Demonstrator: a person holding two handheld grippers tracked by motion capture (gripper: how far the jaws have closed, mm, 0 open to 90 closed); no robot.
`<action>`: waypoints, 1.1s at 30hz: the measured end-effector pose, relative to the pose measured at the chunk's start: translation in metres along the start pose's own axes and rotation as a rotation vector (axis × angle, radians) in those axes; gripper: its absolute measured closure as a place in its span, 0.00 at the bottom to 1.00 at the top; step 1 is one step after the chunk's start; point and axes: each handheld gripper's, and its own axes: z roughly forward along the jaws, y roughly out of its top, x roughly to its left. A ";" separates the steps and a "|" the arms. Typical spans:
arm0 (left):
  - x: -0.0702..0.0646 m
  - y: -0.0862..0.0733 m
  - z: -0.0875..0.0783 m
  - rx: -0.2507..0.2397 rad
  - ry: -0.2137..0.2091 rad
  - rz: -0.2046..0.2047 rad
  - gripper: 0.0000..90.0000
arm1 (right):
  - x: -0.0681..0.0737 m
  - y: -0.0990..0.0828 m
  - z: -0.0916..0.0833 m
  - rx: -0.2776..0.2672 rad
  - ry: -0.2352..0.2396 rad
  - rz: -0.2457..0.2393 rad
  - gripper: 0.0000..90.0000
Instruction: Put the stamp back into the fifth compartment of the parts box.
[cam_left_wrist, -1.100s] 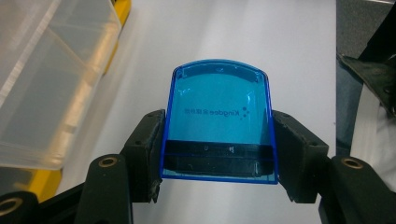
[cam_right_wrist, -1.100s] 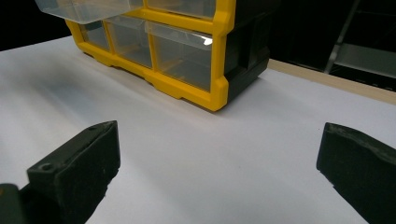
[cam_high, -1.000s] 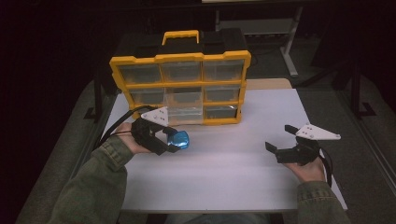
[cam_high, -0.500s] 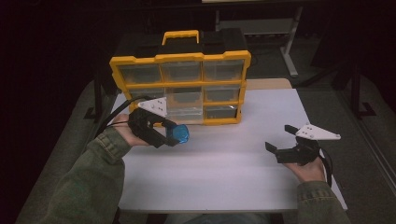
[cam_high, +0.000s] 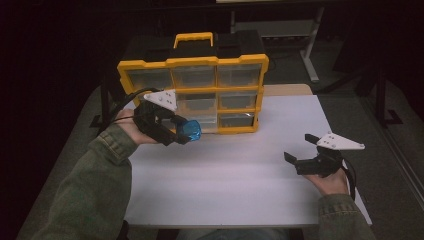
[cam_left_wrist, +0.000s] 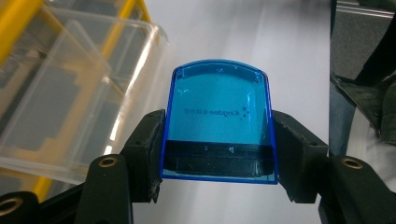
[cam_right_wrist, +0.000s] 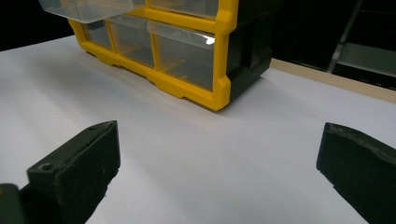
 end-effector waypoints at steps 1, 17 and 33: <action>0.003 0.003 -0.003 -0.005 0.004 -0.001 0.45 | 0.000 0.000 0.000 0.000 0.000 0.000 0.00; 0.021 0.035 -0.022 0.002 0.036 0.030 0.45 | 0.000 0.000 0.000 0.002 0.003 -0.002 0.00; 0.046 0.045 -0.020 -0.069 0.069 0.016 0.45 | 0.001 0.000 0.001 0.006 0.008 -0.003 0.00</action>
